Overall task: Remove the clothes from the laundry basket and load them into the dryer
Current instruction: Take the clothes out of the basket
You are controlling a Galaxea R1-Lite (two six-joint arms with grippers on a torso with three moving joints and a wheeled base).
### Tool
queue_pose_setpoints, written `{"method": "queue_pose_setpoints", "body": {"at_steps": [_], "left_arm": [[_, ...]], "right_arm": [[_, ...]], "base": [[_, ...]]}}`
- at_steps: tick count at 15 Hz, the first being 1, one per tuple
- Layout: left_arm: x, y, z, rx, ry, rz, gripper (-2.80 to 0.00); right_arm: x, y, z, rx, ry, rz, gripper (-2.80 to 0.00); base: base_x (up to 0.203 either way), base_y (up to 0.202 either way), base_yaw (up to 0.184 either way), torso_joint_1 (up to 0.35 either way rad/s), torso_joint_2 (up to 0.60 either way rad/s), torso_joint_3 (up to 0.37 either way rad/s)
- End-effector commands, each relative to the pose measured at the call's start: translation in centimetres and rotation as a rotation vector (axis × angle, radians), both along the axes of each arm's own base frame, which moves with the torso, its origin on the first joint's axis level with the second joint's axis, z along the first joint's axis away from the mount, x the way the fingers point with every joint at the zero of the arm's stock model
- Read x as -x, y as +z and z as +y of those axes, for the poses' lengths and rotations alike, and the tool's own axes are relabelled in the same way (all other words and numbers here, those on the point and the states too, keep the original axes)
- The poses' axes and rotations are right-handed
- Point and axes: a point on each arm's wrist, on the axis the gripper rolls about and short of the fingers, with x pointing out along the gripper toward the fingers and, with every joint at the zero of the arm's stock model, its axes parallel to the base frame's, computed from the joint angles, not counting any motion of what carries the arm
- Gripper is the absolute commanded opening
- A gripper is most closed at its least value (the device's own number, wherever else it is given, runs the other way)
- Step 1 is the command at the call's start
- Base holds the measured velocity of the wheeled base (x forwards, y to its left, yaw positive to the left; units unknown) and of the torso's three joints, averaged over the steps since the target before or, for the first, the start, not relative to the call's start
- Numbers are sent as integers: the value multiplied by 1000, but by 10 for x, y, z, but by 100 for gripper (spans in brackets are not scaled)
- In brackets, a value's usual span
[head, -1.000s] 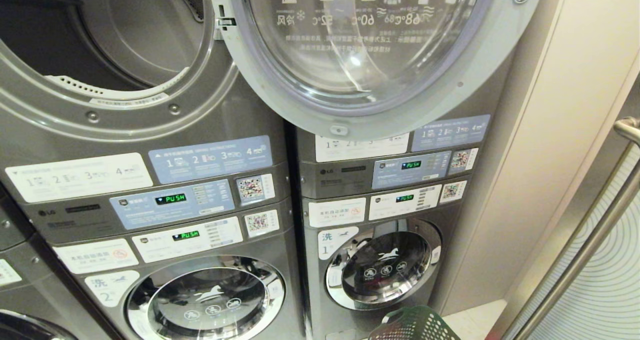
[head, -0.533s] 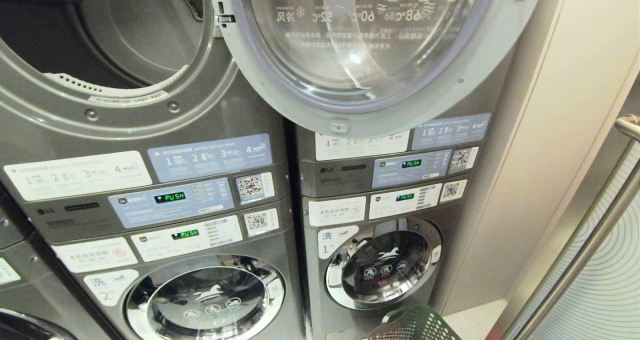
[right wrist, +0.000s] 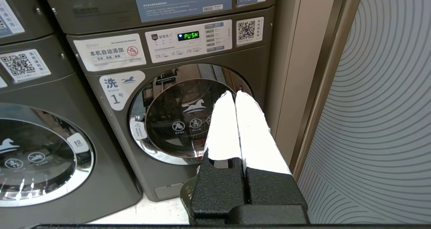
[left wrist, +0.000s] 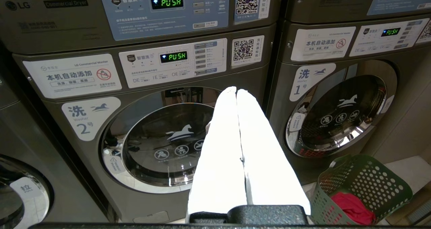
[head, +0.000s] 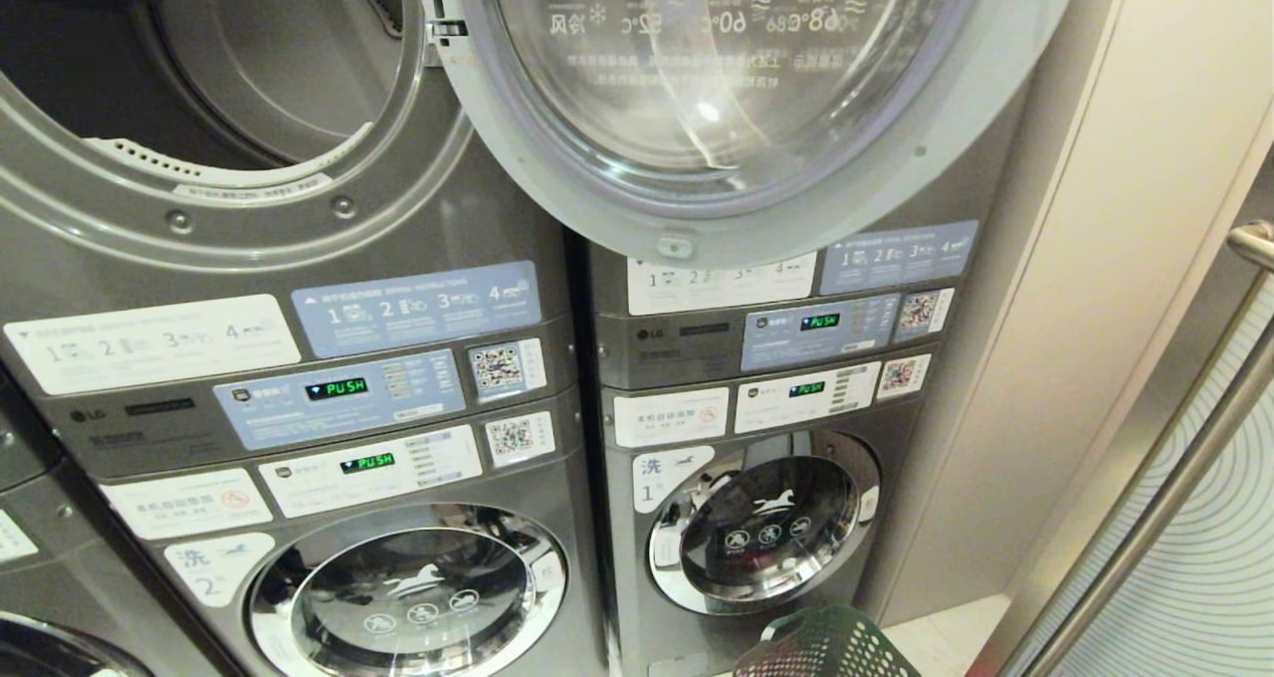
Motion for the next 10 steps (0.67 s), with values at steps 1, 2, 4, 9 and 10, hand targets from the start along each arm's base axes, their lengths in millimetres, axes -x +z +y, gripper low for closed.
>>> {"method": "queue_pose_setpoints", "body": {"at_steps": [1,2,4,9,10], "left_arm": [[0,0,0,0,0,-2,-280],[0,0,0,1,0,-1,-280],[0,0,0,0,0,-3,-280],[0,0,0,0,0,-1,-280],[0,0,0,0,0,-1,-280]], "right_arm": [[0,0,0,-1,1,-1,-280],[0,0,0,-2,1,-1,-280],[0,0,0,-2,1,-1,-280],[0,0,0,-2,1,-1,-280],[0,0,0,-2,1,-1,-280]], "base": [[0,0,0,-62,137,69],[0,0,0,-67,125,63],[0,0,0,-48,126,61],[0,0,0,-61,128,62],[0,0,0,-66,129,71]]}}
